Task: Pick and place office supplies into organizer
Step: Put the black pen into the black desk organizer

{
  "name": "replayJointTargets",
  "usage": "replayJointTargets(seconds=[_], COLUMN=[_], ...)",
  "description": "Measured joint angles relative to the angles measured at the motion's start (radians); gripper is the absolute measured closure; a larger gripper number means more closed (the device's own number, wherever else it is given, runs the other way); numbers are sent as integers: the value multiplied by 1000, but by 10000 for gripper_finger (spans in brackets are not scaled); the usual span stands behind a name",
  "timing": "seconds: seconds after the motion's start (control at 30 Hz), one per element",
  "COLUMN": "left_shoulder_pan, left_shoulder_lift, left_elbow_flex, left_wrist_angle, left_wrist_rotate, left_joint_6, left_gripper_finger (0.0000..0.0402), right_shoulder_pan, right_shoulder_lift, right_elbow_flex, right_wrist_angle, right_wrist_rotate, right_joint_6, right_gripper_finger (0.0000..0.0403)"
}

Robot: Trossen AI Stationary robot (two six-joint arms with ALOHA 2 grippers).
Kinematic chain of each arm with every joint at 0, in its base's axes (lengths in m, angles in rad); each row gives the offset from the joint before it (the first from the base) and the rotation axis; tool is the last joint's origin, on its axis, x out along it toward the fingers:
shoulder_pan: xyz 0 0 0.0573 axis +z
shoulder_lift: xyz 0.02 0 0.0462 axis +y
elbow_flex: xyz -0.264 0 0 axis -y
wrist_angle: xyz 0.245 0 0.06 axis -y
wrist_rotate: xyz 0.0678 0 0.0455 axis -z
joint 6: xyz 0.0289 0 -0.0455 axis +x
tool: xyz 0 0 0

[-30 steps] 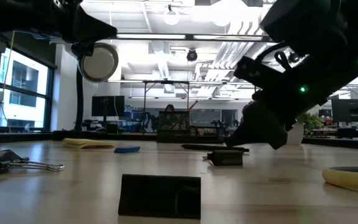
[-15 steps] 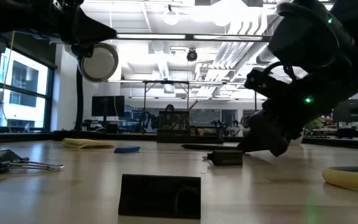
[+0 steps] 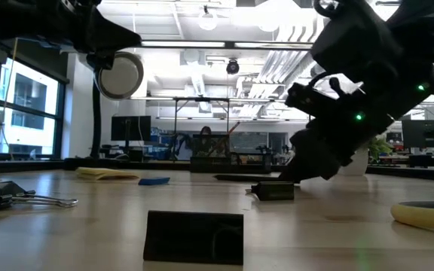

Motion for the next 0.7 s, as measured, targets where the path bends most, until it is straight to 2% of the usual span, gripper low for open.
replayJointTargets(seconds=[0.07,0.23,0.33,0.43,0.6,0.7], left_shoulder_pan=[0,0,0,0,0,0], left_shoulder_lift=[0,0,0,0,0,0], left_elbow_flex=[0,0,0,0,0,0], left_wrist_angle=[0,0,0,0,0,0], left_wrist_rotate=[0,0,5,65,93,88], left_joint_6=[0,1,6,23,32,32], left_gripper_finger=[401,401,401,401,401,401], right_shoulder_pan=[-9,-50,-100,-167,-262,-319], right_shoulder_lift=[-2,-45,-92,-135,-149,-150], right_elbow_flex=[7,56,108,187,375,483], right_wrist_angle=[-7,-87,-219,-357,-629,-712], right_wrist_rotate=[-25,-132,-240,-345,-335,-326], right_joint_6=[-30,-105,-141,-177,-331,-439], right_gripper_finger=[391,382,389,397,391,392])
